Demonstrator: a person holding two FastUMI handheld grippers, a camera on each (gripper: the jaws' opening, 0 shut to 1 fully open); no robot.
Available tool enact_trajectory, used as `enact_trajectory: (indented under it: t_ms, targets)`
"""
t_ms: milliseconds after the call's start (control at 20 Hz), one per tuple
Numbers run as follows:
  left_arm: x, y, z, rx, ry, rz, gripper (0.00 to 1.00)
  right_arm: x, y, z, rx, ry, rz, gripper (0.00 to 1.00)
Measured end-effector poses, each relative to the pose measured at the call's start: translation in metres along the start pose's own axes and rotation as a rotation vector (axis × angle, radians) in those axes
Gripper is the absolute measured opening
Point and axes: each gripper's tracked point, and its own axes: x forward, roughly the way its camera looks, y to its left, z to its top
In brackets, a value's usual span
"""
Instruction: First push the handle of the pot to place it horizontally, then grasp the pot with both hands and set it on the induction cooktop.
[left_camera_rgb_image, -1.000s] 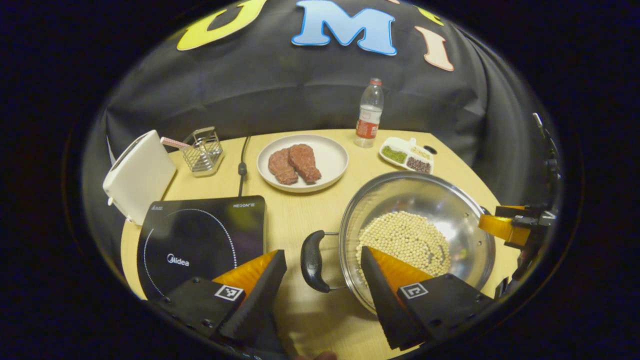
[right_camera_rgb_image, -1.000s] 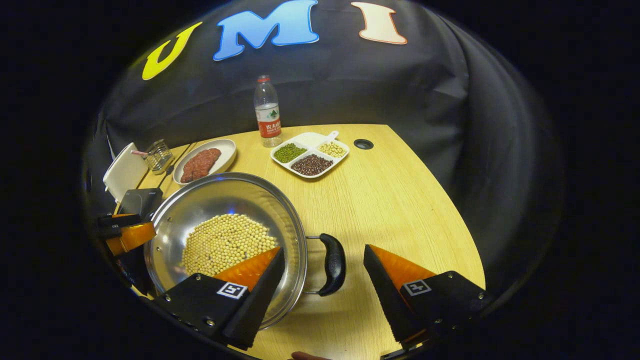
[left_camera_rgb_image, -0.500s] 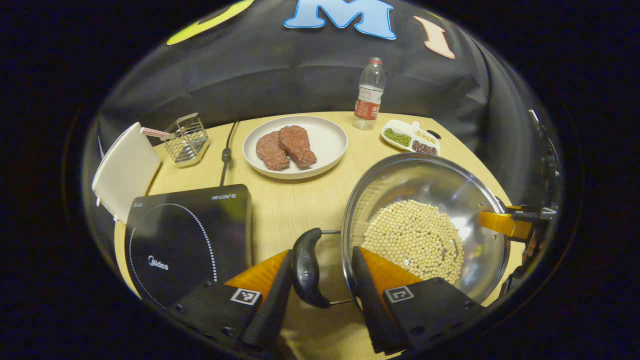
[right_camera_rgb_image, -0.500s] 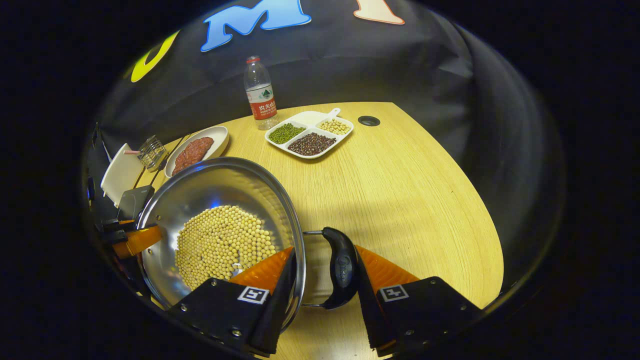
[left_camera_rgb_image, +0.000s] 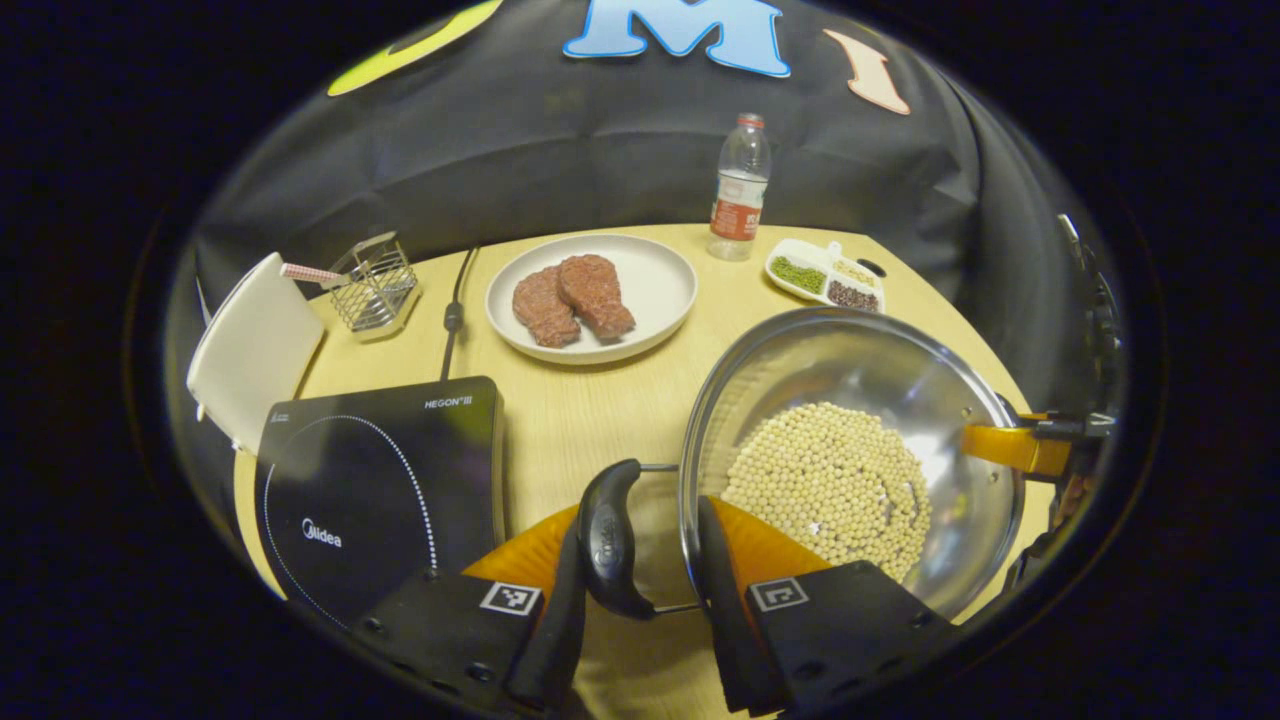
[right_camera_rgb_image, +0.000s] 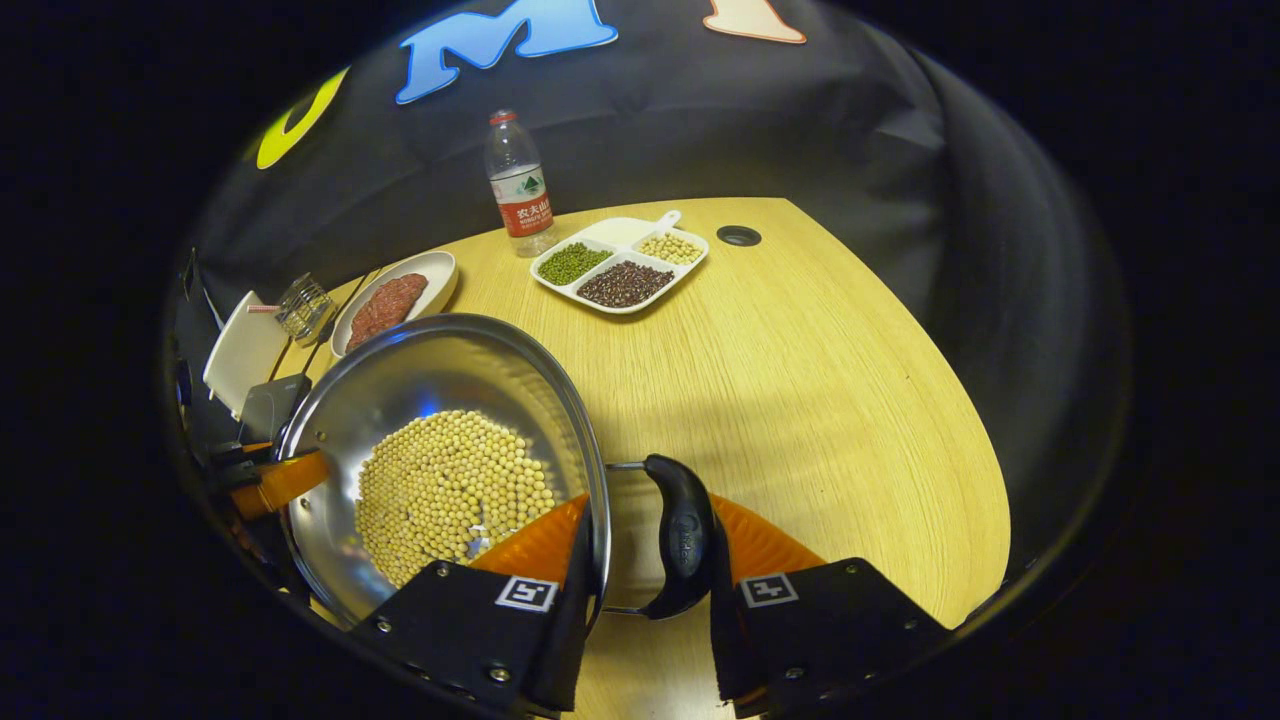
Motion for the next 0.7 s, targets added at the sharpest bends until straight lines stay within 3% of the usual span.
enact_trajectory:
  t_ms: [50,450,500,600,700]
  targets:
    - [-0.001,0.001,0.001,-0.003,0.000,-0.001,0.62,-0.002,0.000,0.001,-0.004,-0.001,-0.001,0.52]
    - [-0.048,0.009,0.016,-0.023,-0.026,-0.018,0.58,-0.049,0.012,0.017,-0.014,-0.034,-0.015,0.51]
    - [-0.055,0.012,0.016,-0.027,-0.025,-0.019,0.65,-0.054,0.017,0.016,-0.015,-0.037,-0.015,0.52]
    - [-0.069,0.019,0.018,-0.032,-0.027,-0.019,0.58,-0.066,0.026,0.017,-0.012,-0.040,-0.011,0.51]
    - [-0.083,0.029,0.020,-0.033,-0.029,-0.015,0.65,-0.078,0.036,0.018,-0.014,-0.042,-0.006,0.51]
